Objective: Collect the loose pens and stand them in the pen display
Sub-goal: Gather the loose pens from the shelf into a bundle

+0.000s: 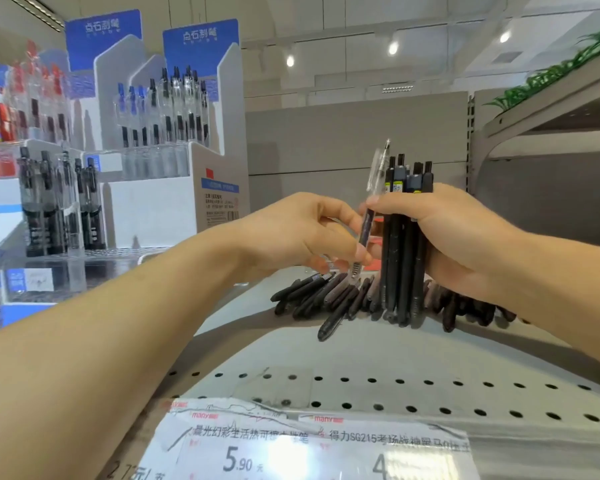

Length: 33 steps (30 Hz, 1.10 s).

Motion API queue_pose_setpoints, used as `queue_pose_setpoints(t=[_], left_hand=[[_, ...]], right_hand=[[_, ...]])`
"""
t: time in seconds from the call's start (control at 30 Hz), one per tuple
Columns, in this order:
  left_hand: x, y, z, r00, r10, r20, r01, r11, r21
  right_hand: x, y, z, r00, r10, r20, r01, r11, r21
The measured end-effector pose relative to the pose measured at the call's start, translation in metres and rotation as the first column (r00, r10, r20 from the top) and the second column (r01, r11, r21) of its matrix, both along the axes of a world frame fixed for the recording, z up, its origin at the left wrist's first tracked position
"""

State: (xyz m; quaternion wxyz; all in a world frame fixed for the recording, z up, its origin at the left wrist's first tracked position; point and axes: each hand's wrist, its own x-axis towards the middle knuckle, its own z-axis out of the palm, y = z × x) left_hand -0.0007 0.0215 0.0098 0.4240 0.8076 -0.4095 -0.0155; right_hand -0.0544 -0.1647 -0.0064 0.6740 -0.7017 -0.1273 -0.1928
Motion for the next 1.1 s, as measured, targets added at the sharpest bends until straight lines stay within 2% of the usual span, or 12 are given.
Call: queue_pose_setpoints(t=[0.17, 0.23, 0.3, 0.37, 0.43, 0.5, 0.6, 0.73, 0.8, 0.9, 1.0, 1.1], left_hand=[[-0.009, -0.002, 0.003, 0.971, 0.041, 0.236, -0.080, 0.984, 0.157], [-0.009, 0.001, 0.005, 0.966, 0.039, 0.255, -0.085, 0.981, 0.174], [-0.001, 0.004, 0.005, 0.947, 0.142, 0.289, -0.193, 0.969, 0.156], [0.013, 0.007, 0.001, 0.851, 0.290, 0.438, -0.416, 0.881, 0.226], [0.025, 0.007, -0.008, 0.784, 0.334, 0.522, -0.561, 0.741, 0.369], [0.033, 0.004, -0.015, 0.779, 0.340, 0.526, -0.599, 0.651, 0.466], [0.040, 0.001, -0.016, 0.774, 0.371, 0.513, -0.620, 0.607, 0.496], [0.038, 0.002, -0.014, 0.804, 0.432, 0.408, -0.592, 0.640, 0.490], [0.034, 0.003, -0.012, 0.779, 0.455, 0.431, -0.622, 0.644, 0.445], [0.025, 0.004, -0.006, 0.807, 0.497, 0.320, -0.576, 0.782, 0.238], [0.011, 0.003, 0.001, 0.927, 0.366, 0.082, -0.367, 0.930, -0.003], [0.000, 0.002, 0.003, 0.975, 0.201, 0.092, -0.203, 0.979, 0.013]], right_hand=[[-0.003, -0.001, 0.002, 0.999, 0.033, 0.011, -0.033, 0.999, -0.036], [-0.003, -0.001, 0.001, 0.999, 0.051, -0.013, -0.052, 0.997, -0.057], [-0.002, 0.000, 0.002, 0.997, 0.072, -0.019, -0.072, 0.997, -0.007], [-0.001, 0.000, 0.002, 0.996, 0.088, -0.028, -0.087, 0.996, 0.026], [0.000, 0.001, 0.000, 0.994, 0.097, -0.048, -0.100, 0.994, -0.042], [0.001, 0.003, -0.004, 0.991, 0.106, -0.078, -0.113, 0.989, -0.092], [0.002, 0.007, -0.010, 0.986, 0.131, -0.103, -0.141, 0.985, -0.100], [-0.001, 0.007, -0.008, 0.982, 0.154, -0.106, -0.163, 0.984, -0.078], [-0.001, 0.007, -0.007, 0.985, 0.134, -0.108, -0.142, 0.987, -0.078], [-0.001, 0.008, -0.008, 0.988, 0.101, -0.119, -0.112, 0.990, -0.085], [-0.001, 0.007, -0.007, 0.991, 0.063, -0.119, -0.075, 0.992, -0.099], [0.001, 0.005, -0.008, 0.993, 0.049, -0.109, -0.062, 0.991, -0.119]])
